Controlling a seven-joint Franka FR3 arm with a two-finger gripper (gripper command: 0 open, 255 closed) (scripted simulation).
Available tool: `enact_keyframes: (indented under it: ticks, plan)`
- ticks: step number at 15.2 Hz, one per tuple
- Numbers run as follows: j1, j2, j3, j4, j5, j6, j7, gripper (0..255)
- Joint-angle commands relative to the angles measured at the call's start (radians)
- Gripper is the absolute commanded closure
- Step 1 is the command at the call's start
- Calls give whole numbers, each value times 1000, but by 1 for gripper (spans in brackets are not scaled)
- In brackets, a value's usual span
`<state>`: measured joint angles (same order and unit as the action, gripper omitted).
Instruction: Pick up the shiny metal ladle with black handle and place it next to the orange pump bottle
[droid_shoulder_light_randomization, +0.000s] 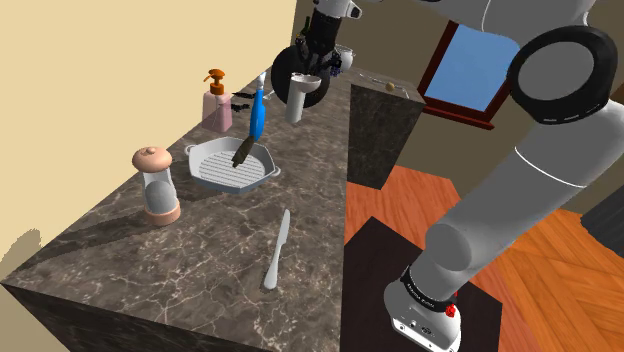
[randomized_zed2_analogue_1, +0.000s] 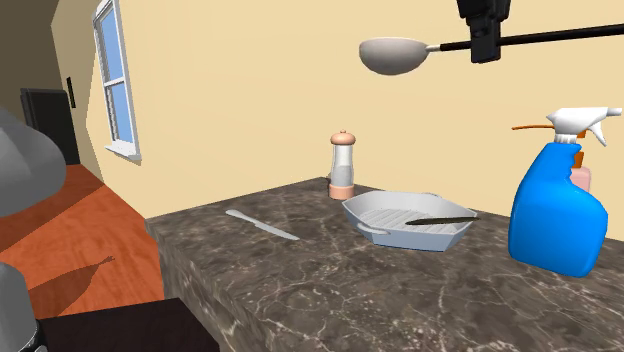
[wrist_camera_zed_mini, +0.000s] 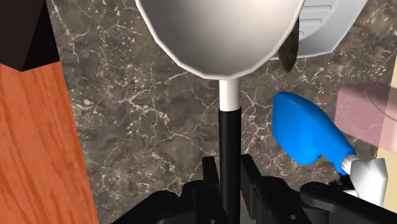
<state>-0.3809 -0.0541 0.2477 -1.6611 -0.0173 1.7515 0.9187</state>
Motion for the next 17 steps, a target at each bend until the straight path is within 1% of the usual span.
enact_keyframes:
  ticks: [1,4,6,8,10,13,17]
  plan:
    - [3,88,7,99,-23,-14,11,255]
    - [16,232,11,280,-61,-57,22,255]
    - [32,338,11,426,-89,-99,27,255]
    - [56,462,8,608,-118,-160,28,255]
    - [93,611,0,846,-149,-249,22,255]
    - [77,565,0,728,-138,-177,26,255]
    - [61,527,2,610,-130,-98,29,255]
